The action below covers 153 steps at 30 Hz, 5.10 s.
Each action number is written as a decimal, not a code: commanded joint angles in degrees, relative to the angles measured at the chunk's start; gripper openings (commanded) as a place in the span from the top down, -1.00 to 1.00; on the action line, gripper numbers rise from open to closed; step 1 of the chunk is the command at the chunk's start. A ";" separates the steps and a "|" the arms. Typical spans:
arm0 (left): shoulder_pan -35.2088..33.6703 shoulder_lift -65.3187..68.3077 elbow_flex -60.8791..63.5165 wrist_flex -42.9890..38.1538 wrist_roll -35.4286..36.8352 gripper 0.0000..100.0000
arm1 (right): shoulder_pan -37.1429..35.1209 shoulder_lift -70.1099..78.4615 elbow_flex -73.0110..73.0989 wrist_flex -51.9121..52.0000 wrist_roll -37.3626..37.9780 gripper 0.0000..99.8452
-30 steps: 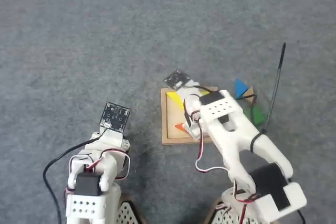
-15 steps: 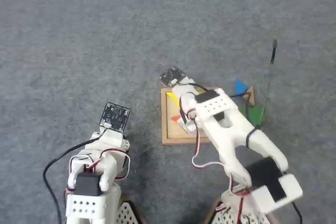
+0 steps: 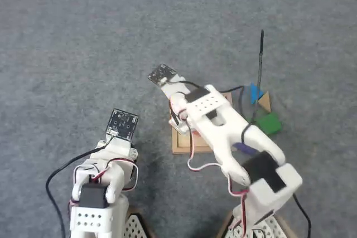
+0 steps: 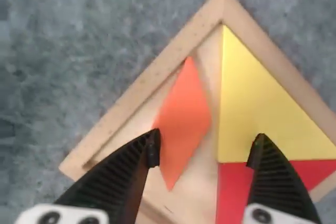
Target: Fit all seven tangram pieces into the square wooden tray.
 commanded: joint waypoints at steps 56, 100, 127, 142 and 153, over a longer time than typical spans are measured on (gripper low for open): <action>-0.26 -1.41 -0.66 0.26 0.44 0.97 | 28.53 -29.93 14.42 9.98 -0.09 0.42; -0.26 -1.41 -0.66 0.26 0.44 0.97 | 33.80 -0.40 -15.56 9.89 -8.00 0.41; -0.26 -1.41 -0.66 0.26 0.44 0.97 | 40.04 20.70 -32.70 15.78 -5.19 0.42; -0.26 -1.41 -0.66 0.26 0.44 0.97 | 41.01 20.79 -32.44 18.77 -7.74 0.63; -0.26 -1.41 -0.66 0.26 0.44 0.97 | 40.31 19.38 -32.70 18.68 -7.47 0.62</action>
